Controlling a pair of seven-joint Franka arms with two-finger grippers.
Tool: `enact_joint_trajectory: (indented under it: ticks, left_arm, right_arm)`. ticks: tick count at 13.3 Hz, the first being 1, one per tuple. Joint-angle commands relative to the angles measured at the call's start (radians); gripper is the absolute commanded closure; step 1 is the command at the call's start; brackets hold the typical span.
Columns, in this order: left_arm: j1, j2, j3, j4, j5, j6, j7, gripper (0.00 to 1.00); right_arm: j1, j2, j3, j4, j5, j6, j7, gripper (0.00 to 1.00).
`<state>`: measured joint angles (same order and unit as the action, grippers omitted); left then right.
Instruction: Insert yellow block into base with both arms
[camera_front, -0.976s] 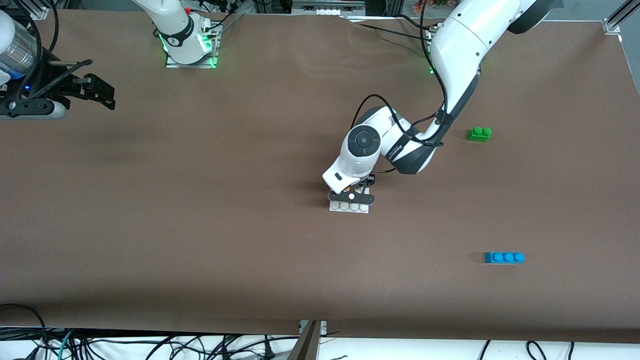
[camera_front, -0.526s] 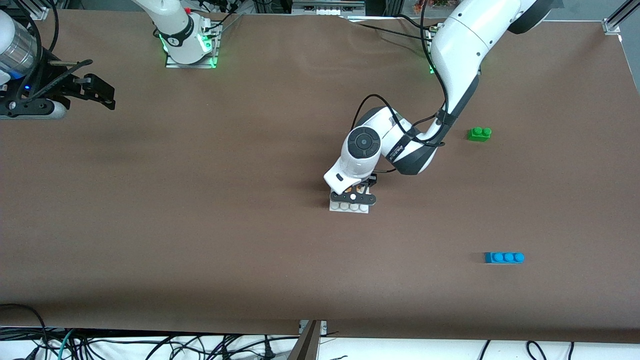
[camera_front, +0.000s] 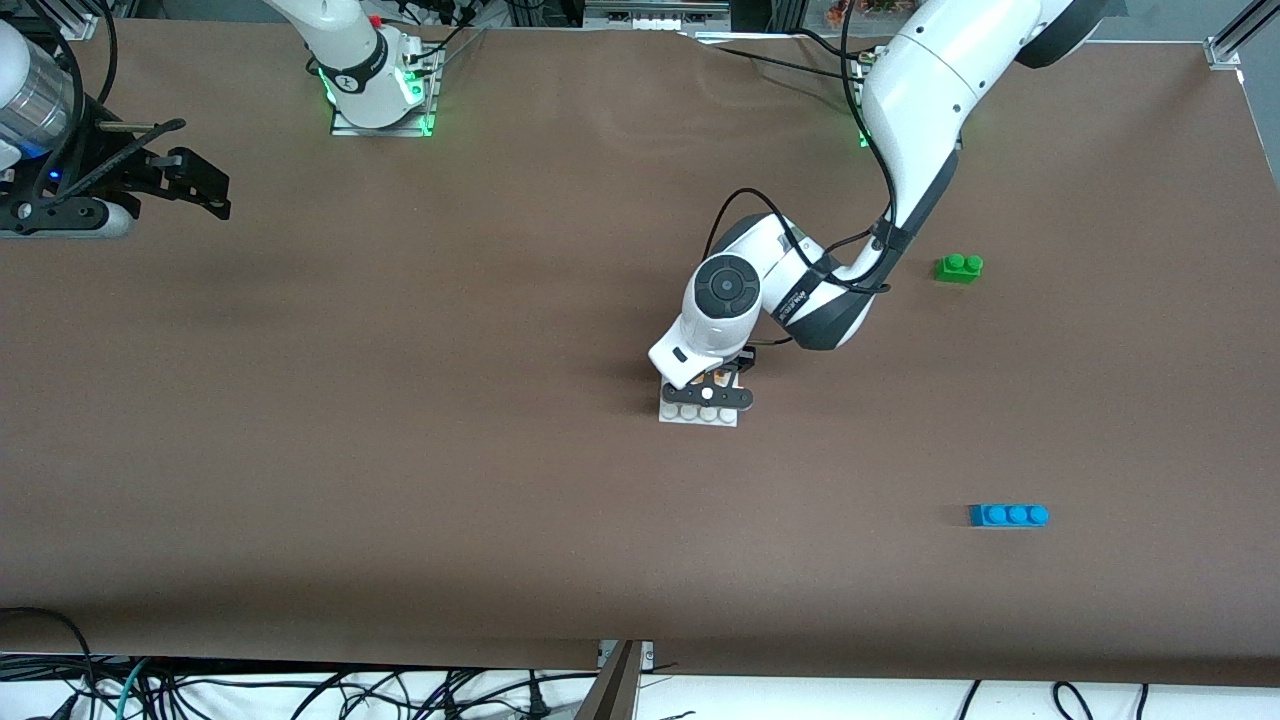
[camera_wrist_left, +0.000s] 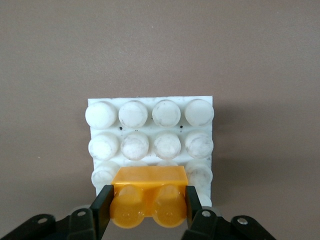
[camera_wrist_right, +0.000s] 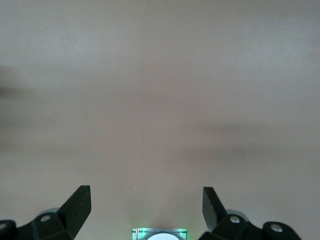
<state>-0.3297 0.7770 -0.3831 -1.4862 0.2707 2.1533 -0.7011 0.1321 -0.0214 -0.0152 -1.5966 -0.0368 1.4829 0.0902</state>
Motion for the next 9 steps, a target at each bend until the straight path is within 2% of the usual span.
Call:
enact_joint_trajectory:
  ticks: [1, 9]
  left_arm:
    - [-0.015, 0.007, 0.007, 0.017, 0.062, -0.016, -0.021, 0.58]
    - [-0.022, 0.025, 0.007, 0.018, 0.061, -0.003, -0.024, 0.58]
  right_arm:
    - [-0.019, 0.004, 0.003, 0.018, 0.017, -0.007, -0.018, 0.01]
    - [-0.019, 0.006, 0.003, 0.017, 0.017, -0.009, -0.018, 0.01]
